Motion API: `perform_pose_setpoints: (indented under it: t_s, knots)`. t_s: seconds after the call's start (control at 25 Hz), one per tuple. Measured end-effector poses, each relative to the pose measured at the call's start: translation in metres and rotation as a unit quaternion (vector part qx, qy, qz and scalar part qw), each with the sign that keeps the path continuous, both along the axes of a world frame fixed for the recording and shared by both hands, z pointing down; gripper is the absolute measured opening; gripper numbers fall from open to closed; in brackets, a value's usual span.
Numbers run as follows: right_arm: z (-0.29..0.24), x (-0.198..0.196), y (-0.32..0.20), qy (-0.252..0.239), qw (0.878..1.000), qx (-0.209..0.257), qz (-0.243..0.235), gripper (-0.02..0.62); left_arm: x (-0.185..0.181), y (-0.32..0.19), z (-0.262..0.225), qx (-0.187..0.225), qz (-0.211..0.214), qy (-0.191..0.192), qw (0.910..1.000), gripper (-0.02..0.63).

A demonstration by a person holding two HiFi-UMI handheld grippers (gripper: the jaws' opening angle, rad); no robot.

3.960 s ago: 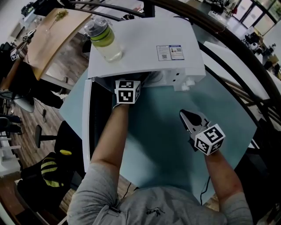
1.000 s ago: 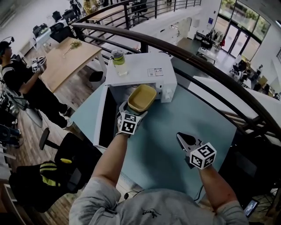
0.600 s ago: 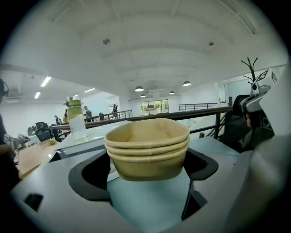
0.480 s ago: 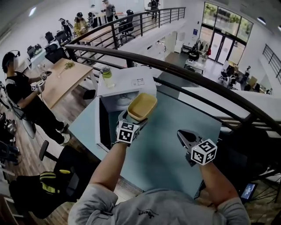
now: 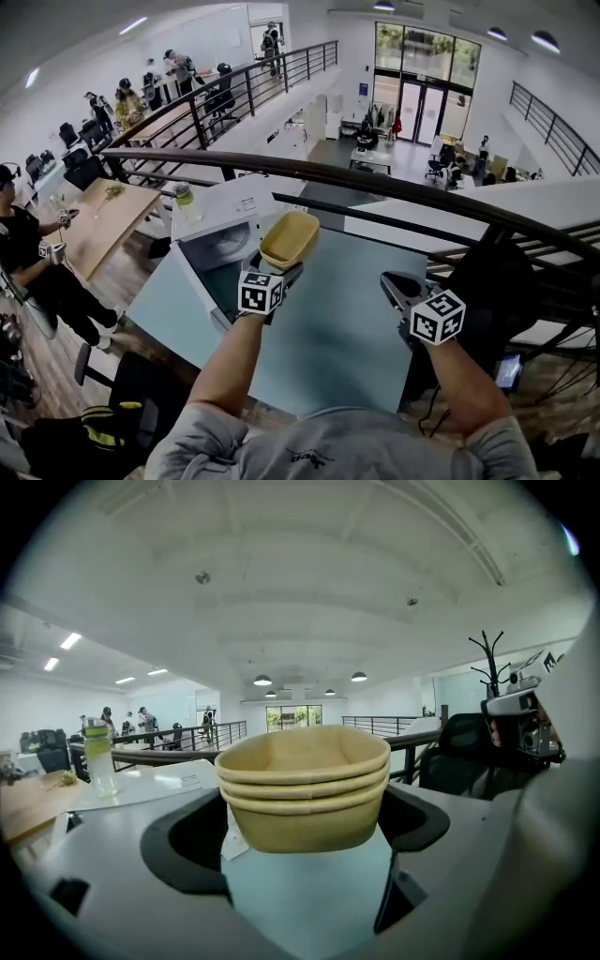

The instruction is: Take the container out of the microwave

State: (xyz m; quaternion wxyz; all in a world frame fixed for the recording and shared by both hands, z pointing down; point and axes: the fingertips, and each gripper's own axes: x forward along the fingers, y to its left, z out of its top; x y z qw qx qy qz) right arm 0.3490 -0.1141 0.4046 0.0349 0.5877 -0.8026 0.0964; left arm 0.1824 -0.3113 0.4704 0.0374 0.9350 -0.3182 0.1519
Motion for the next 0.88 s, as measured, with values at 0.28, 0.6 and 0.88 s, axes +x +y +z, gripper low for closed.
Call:
perform_pose_setpoints:
  t_s: [0.28,0.6,0.88]
  knots:
    - [-0.01,0.021,0.038,0.005,1.0,-0.003,0.03,0.018,-0.001,0.011,0.004,-0.005,-0.004,-0.013,0.9999,0.52]
    - [0.002,0.017,0.03,0.012,0.999,-0.013,0.033,0.018,0.003,-0.006,0.024,0.0,0.001,-0.026,0.9997,0.518]
    - [0.014,0.02,0.023,0.013,0.998,-0.028,0.047,0.018,0.024,-0.015,0.052,-0.015,0.022,-0.029,0.9992,0.511]
